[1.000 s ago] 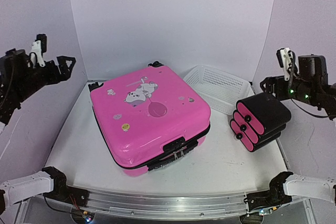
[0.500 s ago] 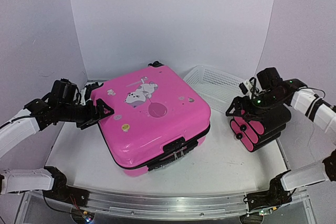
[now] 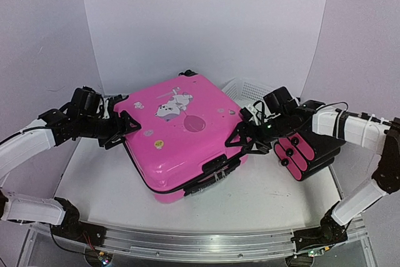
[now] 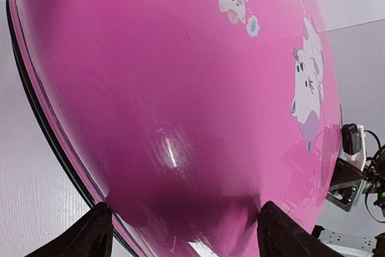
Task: Open, take out, and arrange the luggage
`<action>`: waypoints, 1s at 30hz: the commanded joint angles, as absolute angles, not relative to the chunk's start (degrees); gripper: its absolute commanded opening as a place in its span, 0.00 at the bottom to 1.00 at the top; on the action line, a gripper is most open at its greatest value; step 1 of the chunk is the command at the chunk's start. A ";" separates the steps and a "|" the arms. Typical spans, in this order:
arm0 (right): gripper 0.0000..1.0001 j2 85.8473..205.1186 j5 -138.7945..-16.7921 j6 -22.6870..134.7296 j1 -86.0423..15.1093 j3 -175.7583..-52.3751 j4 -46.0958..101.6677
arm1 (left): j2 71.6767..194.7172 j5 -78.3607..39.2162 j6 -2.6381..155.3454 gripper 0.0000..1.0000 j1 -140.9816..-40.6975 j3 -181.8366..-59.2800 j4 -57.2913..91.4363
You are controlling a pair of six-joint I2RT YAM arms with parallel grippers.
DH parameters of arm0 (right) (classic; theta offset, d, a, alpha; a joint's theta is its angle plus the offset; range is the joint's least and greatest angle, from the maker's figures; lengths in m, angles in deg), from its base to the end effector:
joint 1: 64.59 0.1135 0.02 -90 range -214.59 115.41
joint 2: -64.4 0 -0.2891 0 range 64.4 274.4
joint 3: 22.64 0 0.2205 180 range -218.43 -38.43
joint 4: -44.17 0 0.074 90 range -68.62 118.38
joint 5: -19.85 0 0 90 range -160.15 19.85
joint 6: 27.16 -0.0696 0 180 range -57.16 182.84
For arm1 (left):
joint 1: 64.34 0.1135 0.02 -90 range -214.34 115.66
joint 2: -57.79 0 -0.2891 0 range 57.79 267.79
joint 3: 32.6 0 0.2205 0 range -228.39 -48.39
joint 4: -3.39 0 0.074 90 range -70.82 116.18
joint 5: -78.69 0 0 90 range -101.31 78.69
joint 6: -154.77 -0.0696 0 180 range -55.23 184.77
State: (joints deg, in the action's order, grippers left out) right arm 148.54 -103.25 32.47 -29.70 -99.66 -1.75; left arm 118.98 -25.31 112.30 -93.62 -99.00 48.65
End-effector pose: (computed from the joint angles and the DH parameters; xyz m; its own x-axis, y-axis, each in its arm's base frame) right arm 0.2152 0.1964 0.2680 -0.9439 -0.1419 -0.2981 -0.3144 0.6619 0.6805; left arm 0.1737 -0.1167 0.2958 -0.8481 -0.3450 -0.4020 0.0155 0.7424 -0.6698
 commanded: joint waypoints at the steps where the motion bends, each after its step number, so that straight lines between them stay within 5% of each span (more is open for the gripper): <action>1: 0.91 154.53 -101.37 26.37 -25.16 -104.93 11.07 | 125.25 -23.13 108.43 0.81 -94.45 -103.96 47.90; 5: 0.87 158.53 -97.49 26.97 -19.62 -109.01 11.36 | 126.24 -22.15 107.47 0.80 -89.34 -105.74 49.89; 11: 0.84 150.87 -77.41 35.78 -15.97 -101.00 1.78 | 118.00 -17.22 102.08 0.98 -88.33 -105.72 54.80; 14: 0.76 148.41 -74.37 40.38 -14.51 -95.13 3.85 | 113.78 -19.80 101.66 0.99 -88.48 -103.56 55.46; 30: 0.38 156.07 -56.67 47.28 -3.66 -81.86 48.61 | 106.98 -25.12 109.92 0.99 -94.95 -102.06 55.30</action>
State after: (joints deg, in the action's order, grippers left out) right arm 154.51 -63.13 44.64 -3.95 -83.32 33.44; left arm 108.49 -23.67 108.30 -94.47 -101.91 56.08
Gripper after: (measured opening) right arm 0.405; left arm 0.993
